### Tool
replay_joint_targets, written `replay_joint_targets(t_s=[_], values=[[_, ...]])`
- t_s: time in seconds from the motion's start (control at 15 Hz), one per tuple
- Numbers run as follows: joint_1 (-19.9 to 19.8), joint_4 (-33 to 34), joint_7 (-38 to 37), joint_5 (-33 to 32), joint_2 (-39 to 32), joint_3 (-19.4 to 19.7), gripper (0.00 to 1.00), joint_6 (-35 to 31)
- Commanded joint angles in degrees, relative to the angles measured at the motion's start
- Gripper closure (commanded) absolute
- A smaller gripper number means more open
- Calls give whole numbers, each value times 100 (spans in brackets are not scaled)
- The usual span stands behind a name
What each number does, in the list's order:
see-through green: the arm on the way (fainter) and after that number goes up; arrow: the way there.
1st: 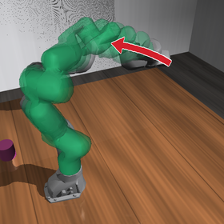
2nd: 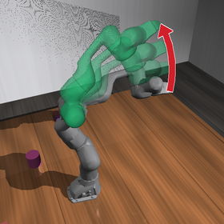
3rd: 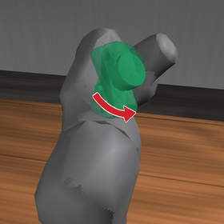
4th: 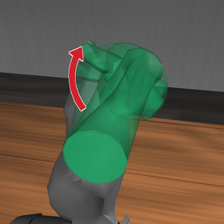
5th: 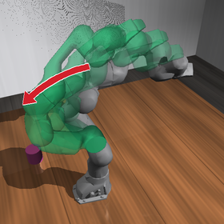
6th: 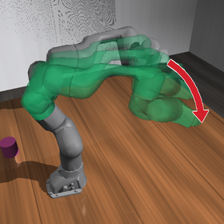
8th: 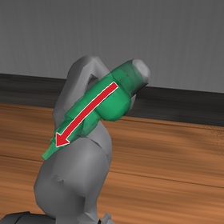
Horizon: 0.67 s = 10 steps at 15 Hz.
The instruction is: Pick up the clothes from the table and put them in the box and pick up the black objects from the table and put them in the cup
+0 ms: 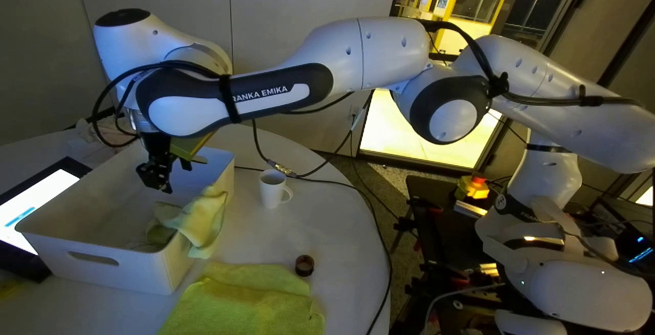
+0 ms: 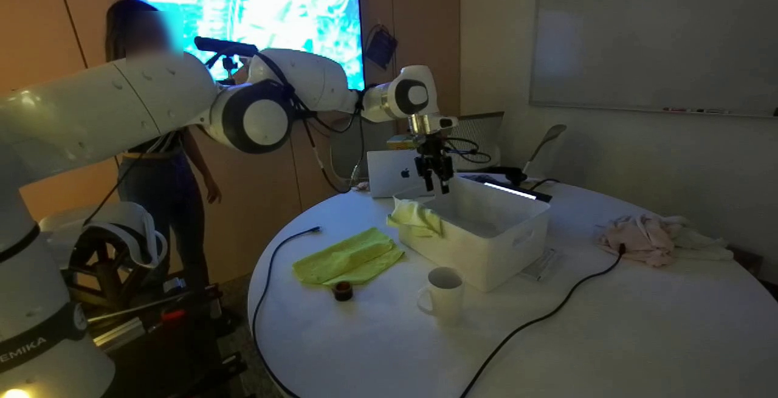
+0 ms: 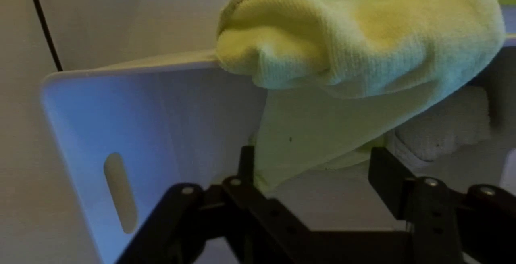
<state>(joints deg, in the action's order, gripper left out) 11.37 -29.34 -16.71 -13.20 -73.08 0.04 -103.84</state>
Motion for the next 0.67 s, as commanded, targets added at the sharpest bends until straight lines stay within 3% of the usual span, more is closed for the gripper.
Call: replay_joint_targets(t_s=[0.0,0.33,0.6], values=[[204,136,460,-5,202,-90,0,261],[395,-12,1119,39,253,-329,0,376],[558,-158,1213,-42,129,-307,0,256]])
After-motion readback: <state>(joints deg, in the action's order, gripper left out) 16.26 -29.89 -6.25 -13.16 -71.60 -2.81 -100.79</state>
